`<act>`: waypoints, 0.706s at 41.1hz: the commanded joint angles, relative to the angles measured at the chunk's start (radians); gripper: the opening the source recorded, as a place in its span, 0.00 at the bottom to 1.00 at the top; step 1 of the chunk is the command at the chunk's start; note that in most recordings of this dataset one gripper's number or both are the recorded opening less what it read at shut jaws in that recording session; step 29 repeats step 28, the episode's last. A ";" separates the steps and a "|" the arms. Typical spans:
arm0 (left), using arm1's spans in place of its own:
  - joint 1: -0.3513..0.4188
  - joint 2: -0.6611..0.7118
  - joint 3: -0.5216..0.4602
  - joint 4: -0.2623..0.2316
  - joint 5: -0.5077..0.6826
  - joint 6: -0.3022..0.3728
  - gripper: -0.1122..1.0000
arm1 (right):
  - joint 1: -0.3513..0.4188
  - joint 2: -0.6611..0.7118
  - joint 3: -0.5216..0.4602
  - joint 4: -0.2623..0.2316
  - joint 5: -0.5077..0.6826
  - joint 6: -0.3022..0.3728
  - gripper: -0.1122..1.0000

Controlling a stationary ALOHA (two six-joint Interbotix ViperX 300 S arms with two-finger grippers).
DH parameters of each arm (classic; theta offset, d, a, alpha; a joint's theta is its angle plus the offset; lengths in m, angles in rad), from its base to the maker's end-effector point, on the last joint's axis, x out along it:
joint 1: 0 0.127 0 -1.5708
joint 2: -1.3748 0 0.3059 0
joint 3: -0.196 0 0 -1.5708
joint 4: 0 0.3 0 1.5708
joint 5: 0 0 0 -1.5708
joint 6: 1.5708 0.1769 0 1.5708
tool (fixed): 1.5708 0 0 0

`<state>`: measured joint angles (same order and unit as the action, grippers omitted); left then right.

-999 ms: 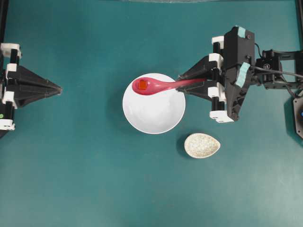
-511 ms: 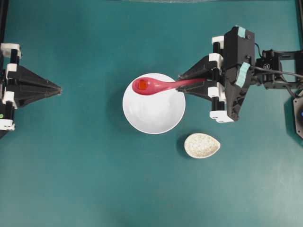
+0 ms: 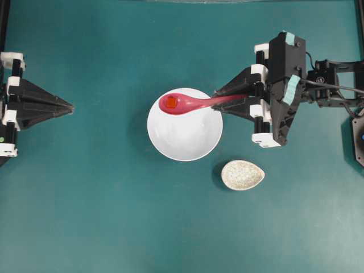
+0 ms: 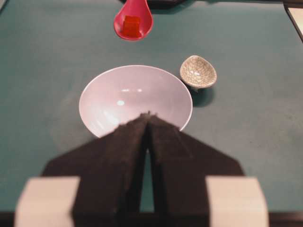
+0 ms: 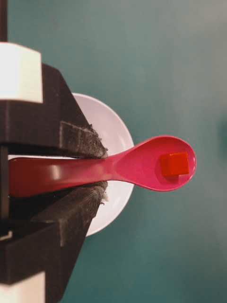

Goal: Grip the spoon and scoop the red block from the bowl with right arm.

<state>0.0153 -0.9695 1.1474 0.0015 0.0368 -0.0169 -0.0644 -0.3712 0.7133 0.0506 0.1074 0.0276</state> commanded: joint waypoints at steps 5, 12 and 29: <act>0.000 0.005 -0.029 0.000 -0.003 -0.002 0.10 | 0.005 -0.020 -0.025 0.000 -0.014 0.000 0.32; 0.002 0.005 -0.029 0.000 -0.003 0.000 0.10 | 0.008 -0.020 -0.025 0.000 -0.035 0.002 0.32; 0.000 0.003 -0.031 -0.002 -0.003 -0.002 0.10 | 0.012 -0.020 -0.021 0.000 -0.035 0.000 0.32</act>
